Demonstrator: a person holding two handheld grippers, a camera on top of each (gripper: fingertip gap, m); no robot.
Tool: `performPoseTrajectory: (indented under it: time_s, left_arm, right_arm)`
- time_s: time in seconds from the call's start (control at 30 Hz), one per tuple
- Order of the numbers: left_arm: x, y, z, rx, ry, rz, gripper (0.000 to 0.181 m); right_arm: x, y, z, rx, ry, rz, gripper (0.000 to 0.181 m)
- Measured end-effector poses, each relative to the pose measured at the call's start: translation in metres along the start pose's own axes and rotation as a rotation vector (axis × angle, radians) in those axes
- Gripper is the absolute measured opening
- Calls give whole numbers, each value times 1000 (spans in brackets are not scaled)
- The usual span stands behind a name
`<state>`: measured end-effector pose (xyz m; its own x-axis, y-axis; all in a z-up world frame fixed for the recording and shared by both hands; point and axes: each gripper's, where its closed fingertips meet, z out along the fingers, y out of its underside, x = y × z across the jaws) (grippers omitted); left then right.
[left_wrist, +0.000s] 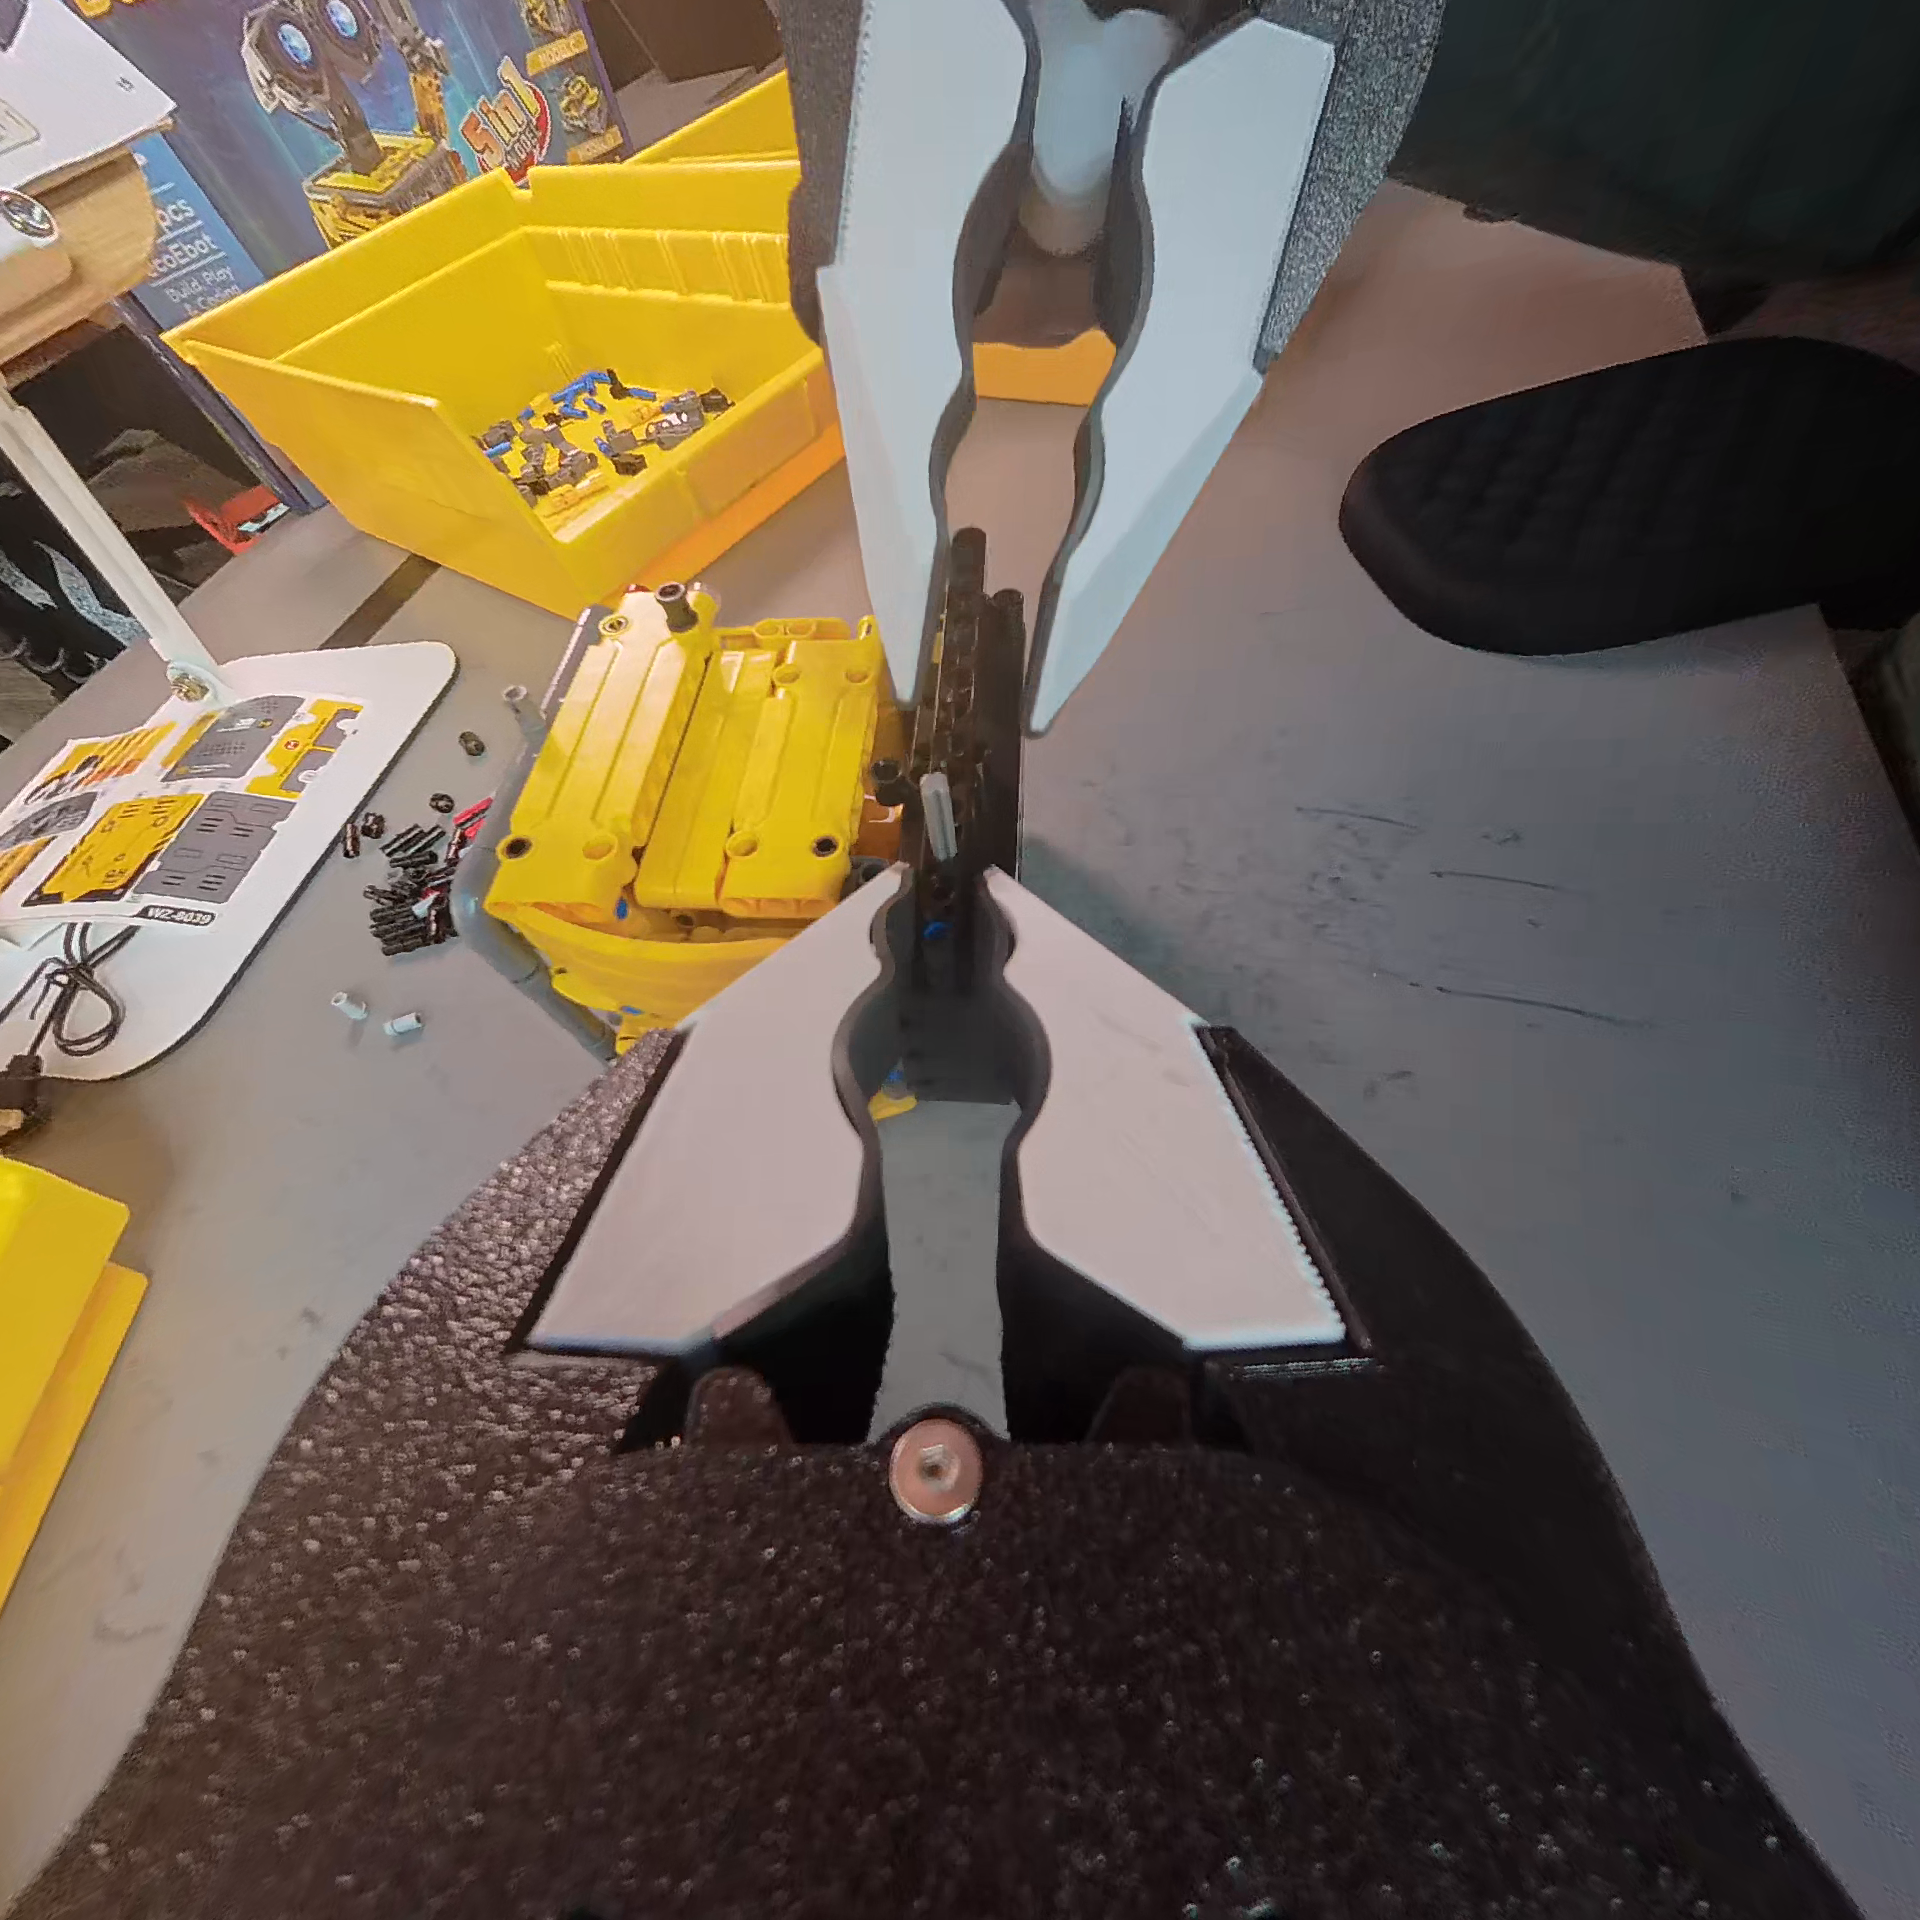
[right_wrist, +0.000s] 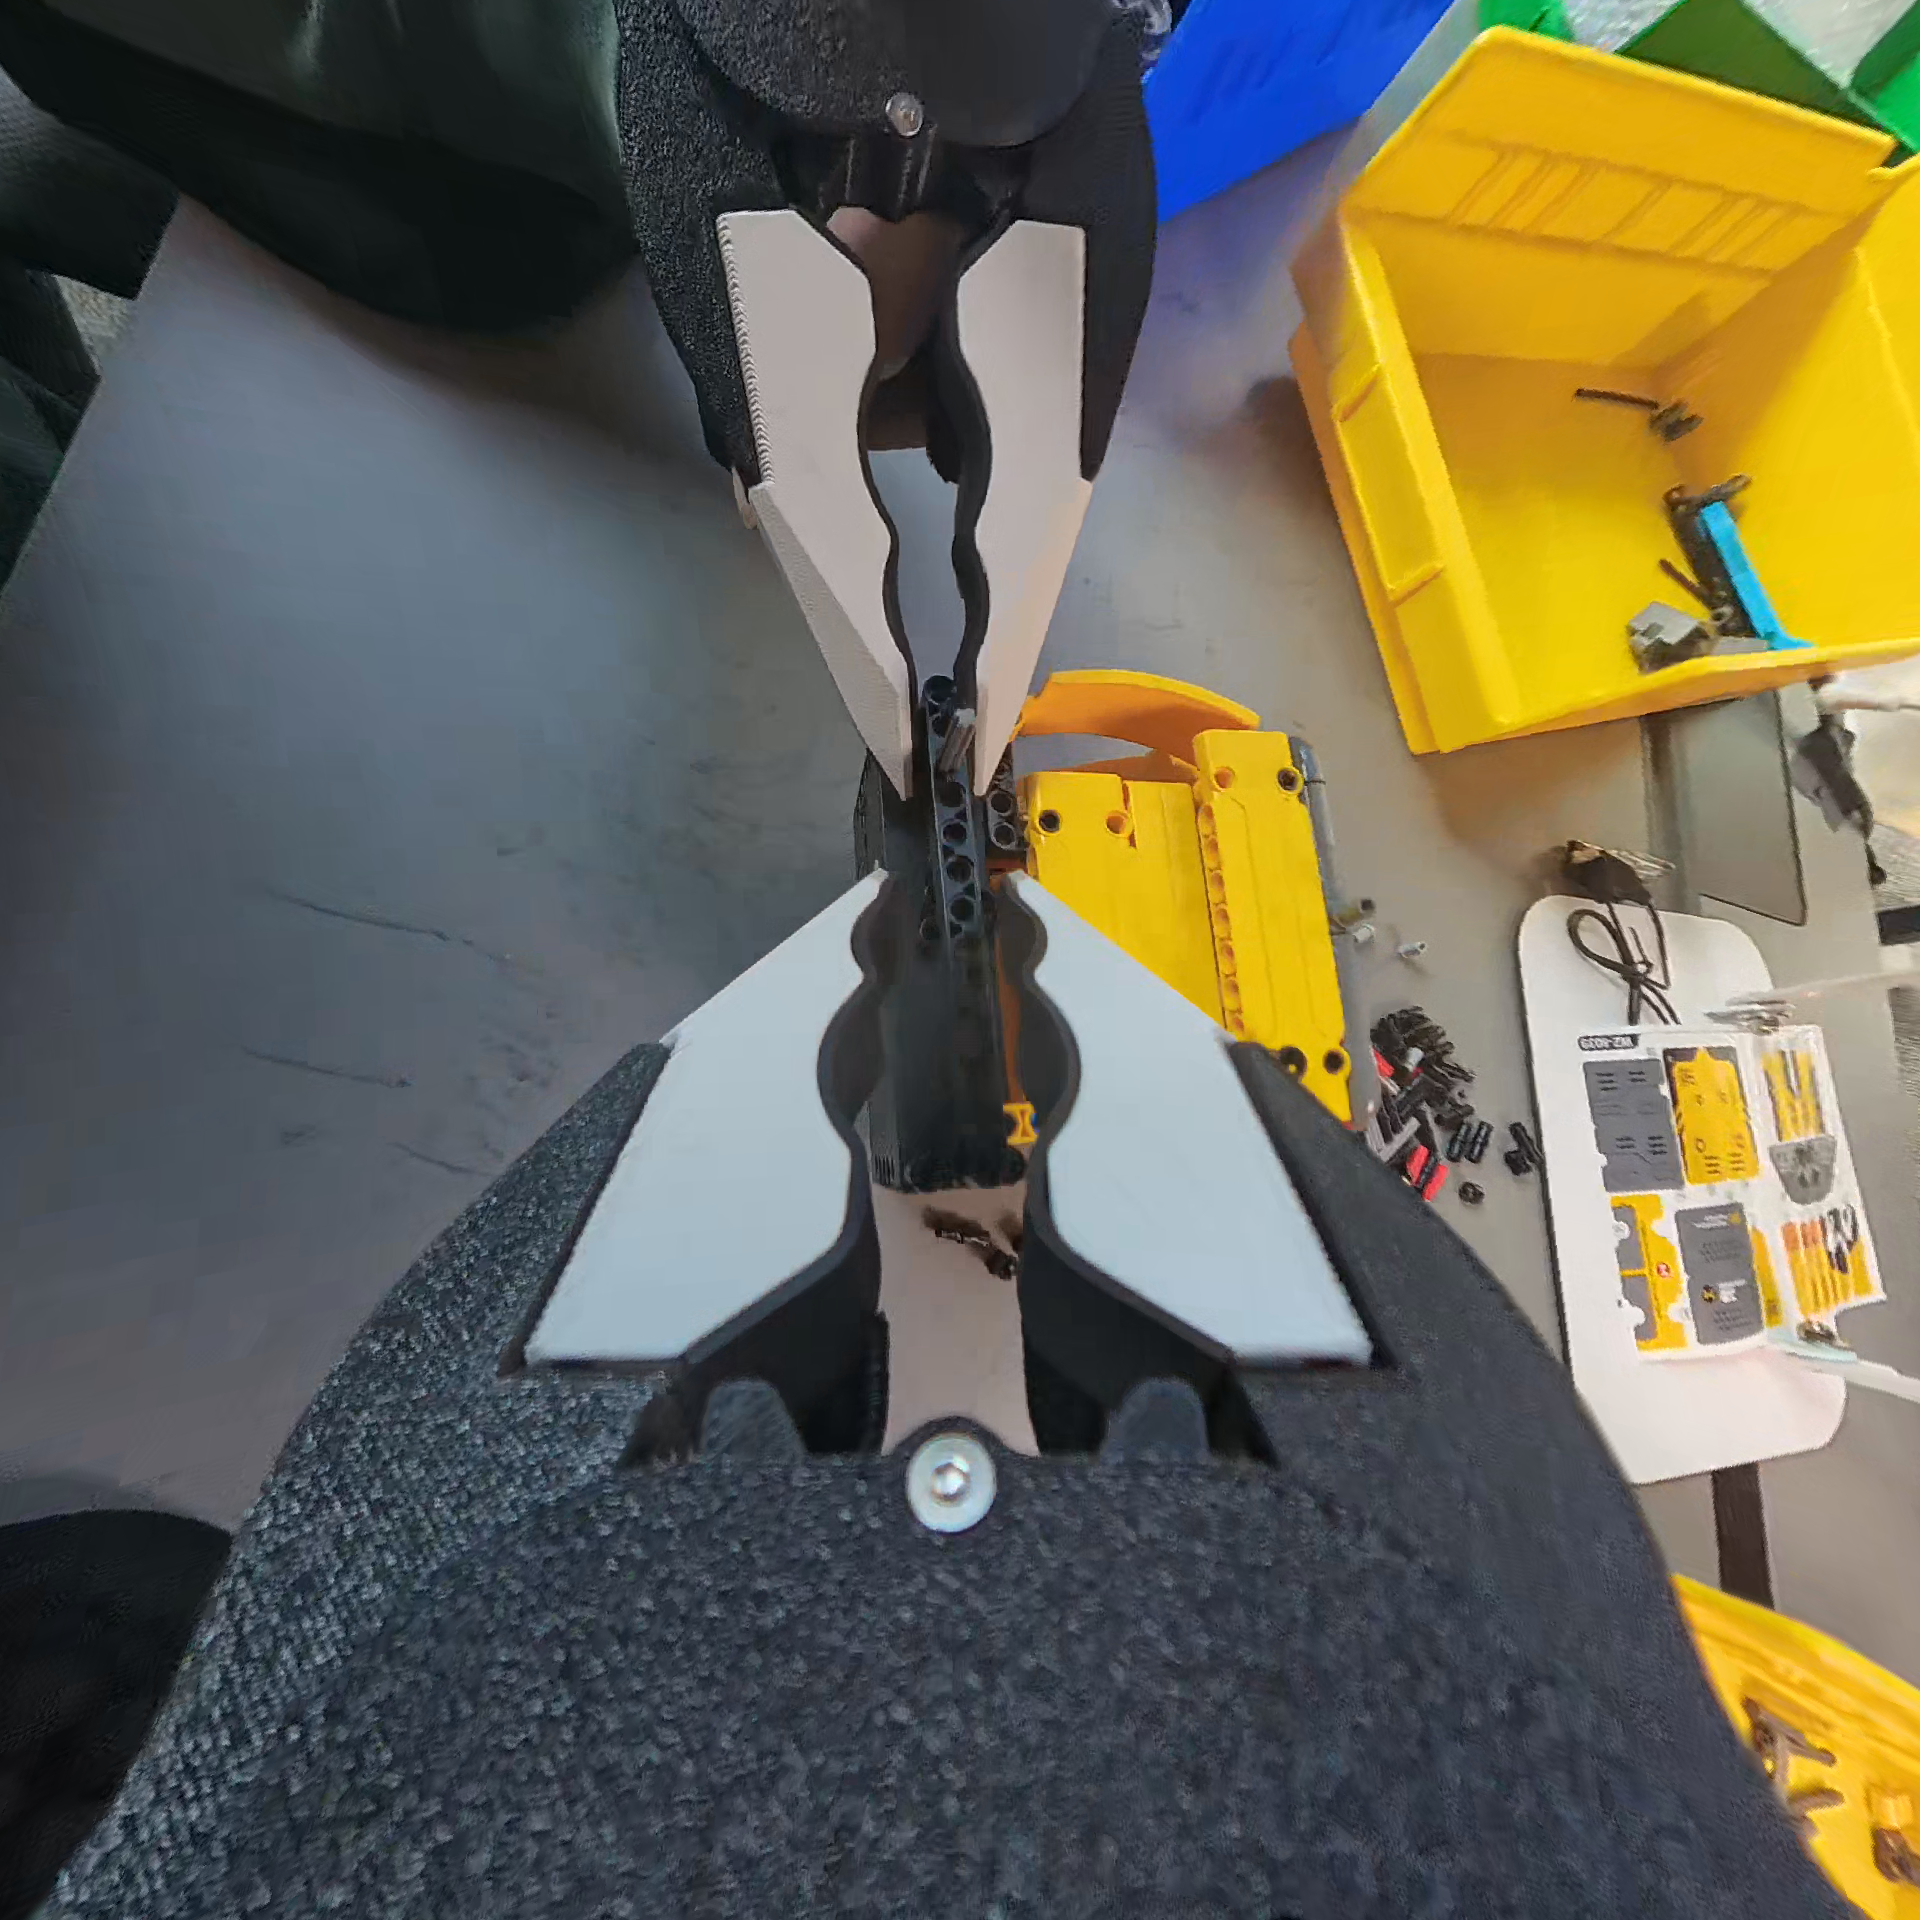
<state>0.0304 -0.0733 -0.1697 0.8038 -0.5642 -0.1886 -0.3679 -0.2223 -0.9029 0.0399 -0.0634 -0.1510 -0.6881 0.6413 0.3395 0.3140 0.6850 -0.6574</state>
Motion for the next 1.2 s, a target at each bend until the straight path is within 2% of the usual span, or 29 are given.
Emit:
performPoseTrajectory:
  time_s: [0.27,0.47,1.03,1.1,1.2]
  left_arm:
    - [2,1,-3,-10,2,29,14]
    - [-1,1,-2,0,-26,37,10]
    - [3,-2,-4,136,73,-48,9]
    - [2,-3,-4,141,71,-50,9]
    - [1,-1,-5,124,64,-63,8]
  right_arm:
    - [-5,-7,22,-170,-82,-89,16]
    - [-2,-6,29,-199,-135,-73,8]
    - [-3,-14,24,122,-217,137,5]
    - [-2,-14,24,136,-227,150,5]
    - [-3,-12,27,49,-208,99,7]
